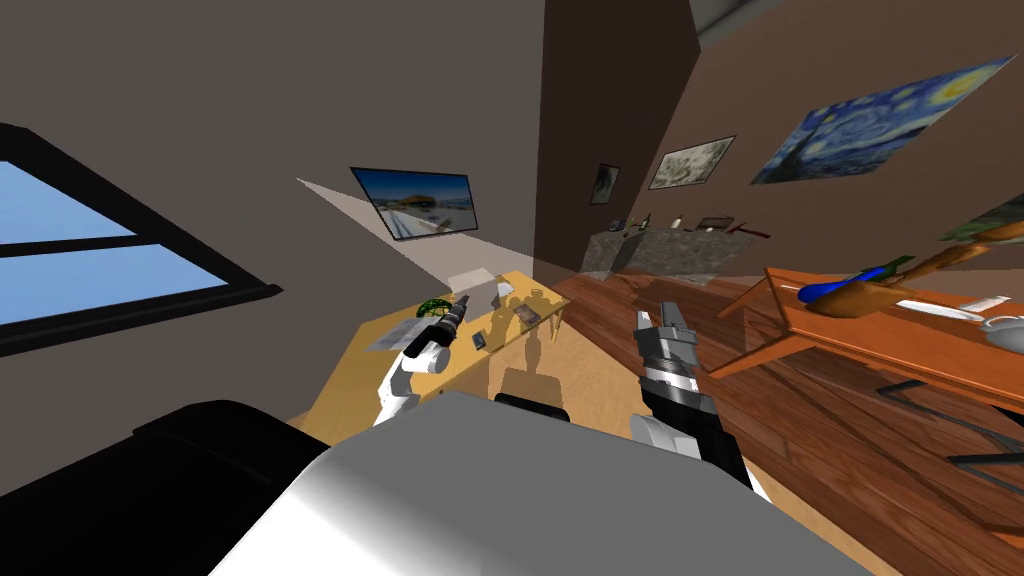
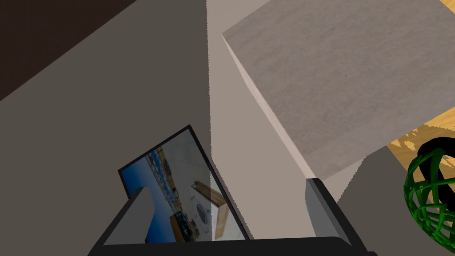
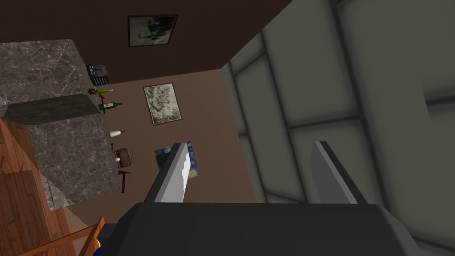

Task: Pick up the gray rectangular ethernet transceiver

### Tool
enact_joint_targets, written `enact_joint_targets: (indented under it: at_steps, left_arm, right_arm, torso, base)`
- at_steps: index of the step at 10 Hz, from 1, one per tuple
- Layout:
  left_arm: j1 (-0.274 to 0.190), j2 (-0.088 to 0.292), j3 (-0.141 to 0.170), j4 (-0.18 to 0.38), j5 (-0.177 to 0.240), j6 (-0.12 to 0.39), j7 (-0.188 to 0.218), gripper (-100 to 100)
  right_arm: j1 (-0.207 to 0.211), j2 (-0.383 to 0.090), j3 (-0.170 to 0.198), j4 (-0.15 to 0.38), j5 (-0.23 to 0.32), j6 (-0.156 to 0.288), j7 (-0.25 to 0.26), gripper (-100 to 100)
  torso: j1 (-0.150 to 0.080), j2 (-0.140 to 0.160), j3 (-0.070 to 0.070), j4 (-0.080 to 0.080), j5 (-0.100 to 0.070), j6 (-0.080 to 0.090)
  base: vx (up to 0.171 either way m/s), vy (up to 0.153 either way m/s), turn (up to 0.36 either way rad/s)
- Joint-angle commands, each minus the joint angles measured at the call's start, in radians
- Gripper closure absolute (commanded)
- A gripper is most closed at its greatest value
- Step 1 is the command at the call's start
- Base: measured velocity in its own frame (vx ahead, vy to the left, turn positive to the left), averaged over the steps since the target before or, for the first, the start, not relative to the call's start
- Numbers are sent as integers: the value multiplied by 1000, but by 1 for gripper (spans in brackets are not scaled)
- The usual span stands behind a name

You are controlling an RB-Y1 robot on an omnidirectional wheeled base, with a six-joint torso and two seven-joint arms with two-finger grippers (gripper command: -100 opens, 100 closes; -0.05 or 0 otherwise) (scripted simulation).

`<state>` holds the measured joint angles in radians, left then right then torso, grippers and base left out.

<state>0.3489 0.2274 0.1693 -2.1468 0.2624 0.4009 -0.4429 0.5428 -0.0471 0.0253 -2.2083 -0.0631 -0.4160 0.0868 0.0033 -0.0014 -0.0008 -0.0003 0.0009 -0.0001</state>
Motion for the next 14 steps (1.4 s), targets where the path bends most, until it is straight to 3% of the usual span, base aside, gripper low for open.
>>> enact_joint_targets:
  at_steps: [1,2,5,7,14]
  left_arm:
    - [-13,5,7,21,7,50,-15,-100]
    - [-13,5,7,21,7,56,-15,-100]
    - [-24,18,33,78,34,145,-64,-100]
    - [-24,18,33,78,34,174,-64,-100]
    - [-37,47,88,213,87,373,-155,-100]
  right_arm:
    - [0,0,0,0,0,0,0,0]
    - [0,0,0,0,0,0,0,0]
    - [0,0,0,0,0,0,0,0]
    - [0,0,0,0,0,0,0,0]
    - [0,0,0,0,0,0,0,0]
  torso:
    - [0,0,0,0,0,0]
    - [0,0,0,0,0,-1]
    - [-1,0,0,0,0,-1]
    - [-1,0,0,0,0,-1]
    - [-2,-1,-1,0,0,-1]
  base:
    - [6,45,-81]
    - [4,18,24]
    - [6,33,-154]
    - [5,29,-52]
    - [17,28,-156]
